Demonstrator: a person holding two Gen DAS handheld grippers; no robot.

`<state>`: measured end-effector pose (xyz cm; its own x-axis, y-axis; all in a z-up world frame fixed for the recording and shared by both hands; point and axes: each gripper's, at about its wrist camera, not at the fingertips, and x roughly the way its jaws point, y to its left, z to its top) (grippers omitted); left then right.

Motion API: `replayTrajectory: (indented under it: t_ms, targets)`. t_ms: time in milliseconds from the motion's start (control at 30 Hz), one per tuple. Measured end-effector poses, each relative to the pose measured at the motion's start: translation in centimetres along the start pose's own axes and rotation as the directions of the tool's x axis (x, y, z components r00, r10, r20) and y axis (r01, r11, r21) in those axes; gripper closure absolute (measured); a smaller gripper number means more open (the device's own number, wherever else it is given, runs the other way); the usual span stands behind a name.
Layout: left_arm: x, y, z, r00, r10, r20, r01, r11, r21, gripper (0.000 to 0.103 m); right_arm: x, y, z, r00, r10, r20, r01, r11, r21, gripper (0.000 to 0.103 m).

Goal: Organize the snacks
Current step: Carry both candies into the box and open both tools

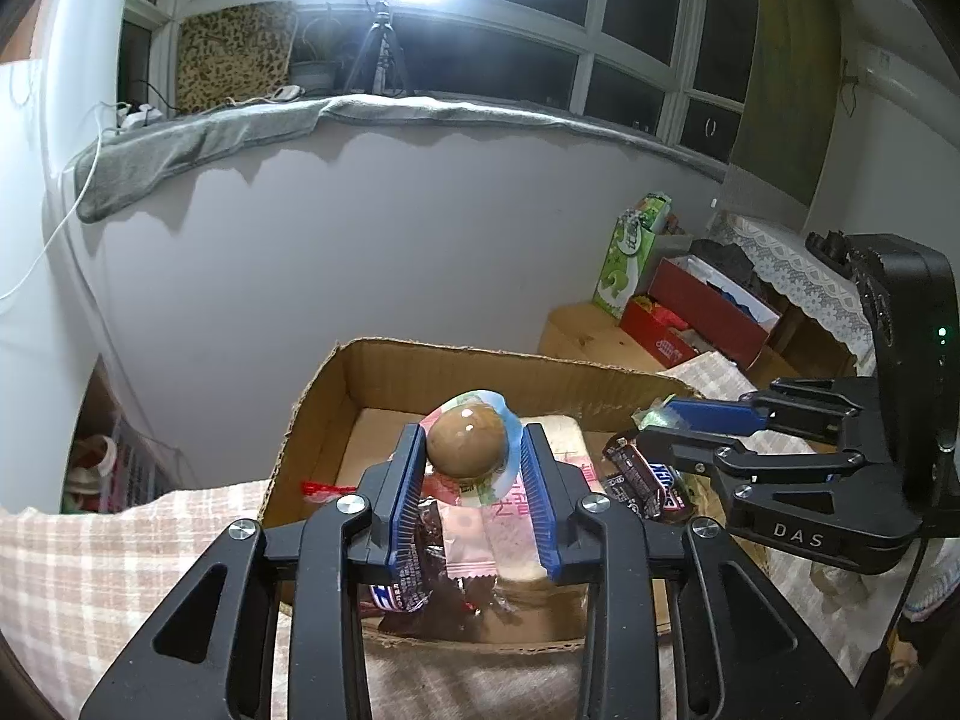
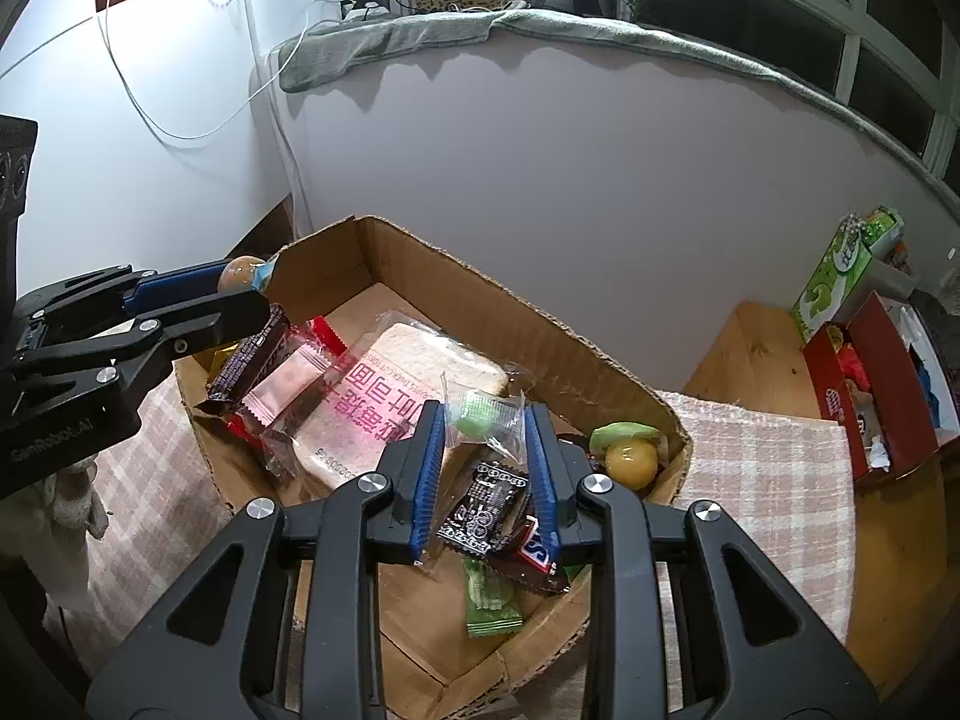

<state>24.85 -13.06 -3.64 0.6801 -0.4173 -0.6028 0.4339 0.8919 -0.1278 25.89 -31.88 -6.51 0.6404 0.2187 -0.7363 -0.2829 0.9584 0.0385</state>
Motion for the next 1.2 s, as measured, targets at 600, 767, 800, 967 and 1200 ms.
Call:
replayTrajectory:
  t_ms: [600,767,800,967,1200]
  targets:
    - [-0.4,0.1,-0.2,1.000,0.016,0.004,-0.016,1.000,0.006,0.058,-1.0,0.1,-0.3,0.999,-0.032,0.023,0.032,0.999,0.001,0.043]
    - [-1.4,-0.1,-0.3,1.000,0.025,0.013,-0.025,1.000,0.012,0.058,-1.7,0.5,-0.5,0.999,-0.033,0.028,0.033,0.999,-0.004,0.042]
    - [-1.6,-0.1,-0.3,1.000,0.027,0.015,-0.027,1.000,0.013,0.058,-1.9,0.7,-0.5,0.999,-0.031,0.030,0.031,0.999,-0.006,0.042]
    - [-2.8,0.0,-0.5,0.999,0.035,0.029,-0.036,0.999,0.007,0.058,-3.1,1.3,-0.7,0.998,-0.032,0.046,0.033,0.999,-0.010,0.042]
    - [-4.4,-0.2,-0.7,0.998,0.039,0.052,-0.039,0.999,-0.003,0.057,-4.9,2.4,-0.9,0.997,-0.035,0.069,0.037,0.999,-0.025,0.042]
